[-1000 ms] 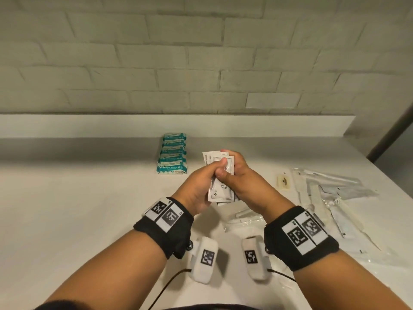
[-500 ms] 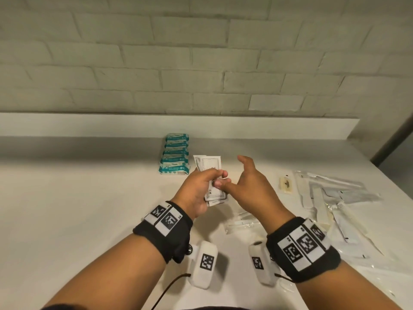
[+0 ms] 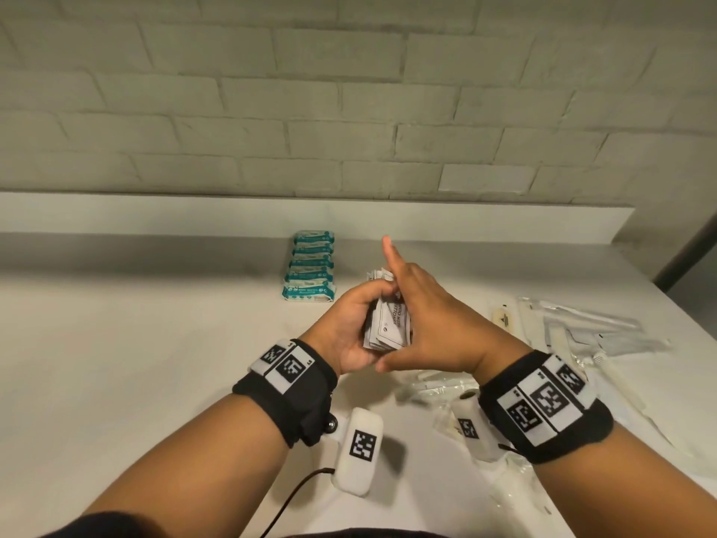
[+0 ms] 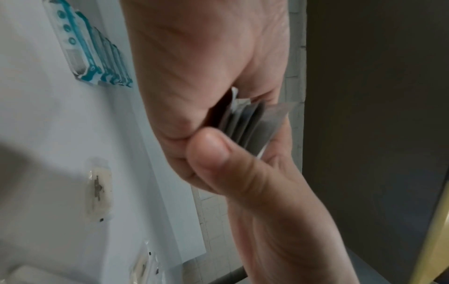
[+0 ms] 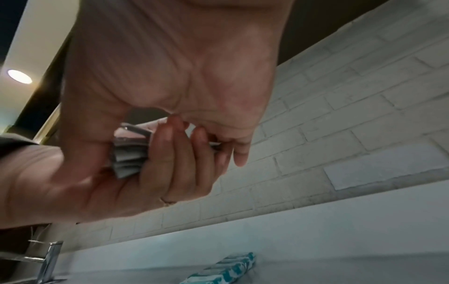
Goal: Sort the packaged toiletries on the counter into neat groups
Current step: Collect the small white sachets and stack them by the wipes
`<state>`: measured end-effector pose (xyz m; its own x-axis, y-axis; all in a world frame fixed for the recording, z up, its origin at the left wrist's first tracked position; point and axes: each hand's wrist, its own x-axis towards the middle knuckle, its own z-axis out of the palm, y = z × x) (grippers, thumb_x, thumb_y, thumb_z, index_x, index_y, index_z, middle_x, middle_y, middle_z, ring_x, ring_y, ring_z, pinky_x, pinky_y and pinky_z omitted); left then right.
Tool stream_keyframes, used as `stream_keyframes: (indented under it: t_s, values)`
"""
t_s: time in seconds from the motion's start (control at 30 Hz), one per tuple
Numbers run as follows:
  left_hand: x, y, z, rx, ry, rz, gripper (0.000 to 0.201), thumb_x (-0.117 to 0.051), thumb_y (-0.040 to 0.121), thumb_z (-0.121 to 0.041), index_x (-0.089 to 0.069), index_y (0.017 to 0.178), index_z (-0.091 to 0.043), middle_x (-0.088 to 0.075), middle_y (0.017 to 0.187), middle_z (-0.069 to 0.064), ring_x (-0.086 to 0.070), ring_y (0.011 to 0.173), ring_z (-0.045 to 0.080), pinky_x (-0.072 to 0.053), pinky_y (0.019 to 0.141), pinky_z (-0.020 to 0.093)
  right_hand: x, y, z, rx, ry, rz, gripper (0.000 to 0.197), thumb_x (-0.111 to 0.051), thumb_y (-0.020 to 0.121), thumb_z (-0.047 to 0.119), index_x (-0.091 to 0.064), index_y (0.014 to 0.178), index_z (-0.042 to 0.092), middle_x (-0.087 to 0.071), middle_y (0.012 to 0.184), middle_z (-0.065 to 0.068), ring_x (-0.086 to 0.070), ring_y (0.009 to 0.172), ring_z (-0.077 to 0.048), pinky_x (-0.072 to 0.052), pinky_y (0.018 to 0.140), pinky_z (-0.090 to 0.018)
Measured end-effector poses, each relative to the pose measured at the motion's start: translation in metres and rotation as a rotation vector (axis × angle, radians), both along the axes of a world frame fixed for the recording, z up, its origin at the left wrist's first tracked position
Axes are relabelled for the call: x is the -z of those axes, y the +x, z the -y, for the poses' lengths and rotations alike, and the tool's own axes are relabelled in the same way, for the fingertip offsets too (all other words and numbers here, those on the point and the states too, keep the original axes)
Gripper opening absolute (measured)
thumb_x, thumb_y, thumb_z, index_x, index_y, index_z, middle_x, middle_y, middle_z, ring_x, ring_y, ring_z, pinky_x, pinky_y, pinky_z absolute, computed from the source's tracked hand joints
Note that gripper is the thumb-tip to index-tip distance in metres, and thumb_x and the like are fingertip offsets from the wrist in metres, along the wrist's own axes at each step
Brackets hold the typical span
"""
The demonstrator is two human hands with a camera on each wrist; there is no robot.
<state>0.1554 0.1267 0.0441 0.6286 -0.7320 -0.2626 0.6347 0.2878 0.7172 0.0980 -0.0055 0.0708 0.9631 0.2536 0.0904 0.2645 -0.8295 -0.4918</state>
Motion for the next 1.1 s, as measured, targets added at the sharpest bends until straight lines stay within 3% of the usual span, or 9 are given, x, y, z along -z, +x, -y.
stream_keyframes:
  t_s: [0.27,0.47,0.57,0.67,0.77,0.87,1.0,1.03,1.1]
  values:
    - [0.002,-0.002,0.002,0.016,0.037,-0.028,0.018,-0.054,0.074,-0.020,-0.062,0.084,-0.007,-0.057,0.074,0.009,-0.060,0.066,0.021,-0.051,0.061,0.029,0.002,-0.001,-0.003,-0.029,-0.117,0.071,0.138,-0.083,0.060,0.044,0.029,0.141,0.044,-0.032,0.127,0.004,-0.032,0.119,-0.008,-0.028,0.100,-0.019]
    - [0.006,0.002,0.001,-0.047,0.002,-0.045,0.022,-0.056,0.073,-0.019,-0.060,0.091,-0.007,-0.054,0.077,0.009,-0.053,0.069,0.020,-0.048,0.065,0.031,0.006,0.003,-0.002,-0.001,-0.173,0.149,0.136,-0.079,0.060,0.054,0.030,0.140,0.044,-0.025,0.133,0.006,-0.022,0.125,-0.010,-0.021,0.105,-0.025]
    - [0.013,0.010,-0.001,-0.245,-0.068,-0.095,0.022,-0.050,0.079,-0.017,-0.057,0.098,-0.009,-0.057,0.074,0.006,-0.056,0.065,0.018,-0.048,0.068,0.032,0.005,0.006,0.004,0.106,0.093,0.033,0.138,-0.085,0.054,0.055,0.020,0.143,0.051,-0.026,0.140,0.006,-0.026,0.128,-0.009,-0.028,0.104,-0.028]
    - [0.016,0.020,0.002,-0.424,-0.133,-0.088,0.017,-0.044,0.090,-0.017,-0.058,0.098,-0.012,-0.059,0.075,0.005,-0.060,0.078,0.022,-0.048,0.075,0.036,0.006,0.013,0.005,0.256,0.484,-0.187,0.119,-0.082,0.059,0.049,-0.007,0.150,0.041,-0.038,0.135,0.002,-0.049,0.114,-0.010,-0.045,0.090,-0.026]
    - [0.017,0.024,0.015,-0.422,-0.151,-0.070,0.030,-0.043,0.093,-0.018,-0.067,0.075,-0.014,-0.062,0.064,0.003,-0.065,0.065,0.021,-0.048,0.074,0.040,0.015,0.025,-0.001,0.308,0.633,-0.380,0.091,-0.083,0.069,0.034,-0.027,0.141,0.030,-0.056,0.119,-0.003,-0.061,0.101,-0.016,-0.052,0.085,-0.037]
    - [0.021,0.027,0.028,-0.357,-0.117,-0.062,0.046,-0.044,0.094,-0.021,-0.072,0.057,-0.018,-0.063,0.061,0.003,-0.065,0.062,0.019,-0.049,0.071,0.037,0.021,0.042,0.003,0.315,0.640,-0.530,0.085,-0.084,0.068,0.011,-0.028,0.129,0.032,-0.063,0.112,-0.002,-0.064,0.101,-0.021,-0.053,0.075,-0.038]
    - [0.033,0.038,0.040,-0.295,0.015,-0.003,0.017,-0.058,0.080,-0.026,-0.063,0.088,-0.011,-0.064,0.079,0.008,-0.064,0.067,0.019,-0.048,0.056,0.027,0.029,0.069,0.017,0.343,0.556,-0.615,0.070,-0.076,0.071,0.004,-0.038,0.127,0.019,-0.062,0.095,-0.007,-0.059,0.075,-0.018,-0.047,0.058,-0.030]
    - [0.037,0.046,0.044,-0.286,0.037,0.021,0.027,-0.062,0.077,-0.027,-0.062,0.096,-0.008,-0.064,0.086,0.010,-0.065,0.072,0.020,-0.050,0.059,0.029,0.032,0.077,0.022,0.343,0.515,-0.615,0.064,-0.074,0.072,0.004,-0.041,0.126,0.016,-0.060,0.092,-0.007,-0.056,0.071,-0.017,-0.045,0.057,-0.029]
    - [0.046,0.066,0.044,-0.308,0.014,0.053,0.058,-0.070,0.078,-0.025,-0.050,0.128,-0.005,-0.062,0.107,0.016,-0.064,0.096,0.026,-0.053,0.085,0.035,0.034,0.093,0.032,0.346,0.423,-0.588,0.053,-0.069,0.076,0.004,-0.044,0.121,0.012,-0.058,0.089,-0.009,-0.055,0.068,-0.017,-0.043,0.054,-0.027]
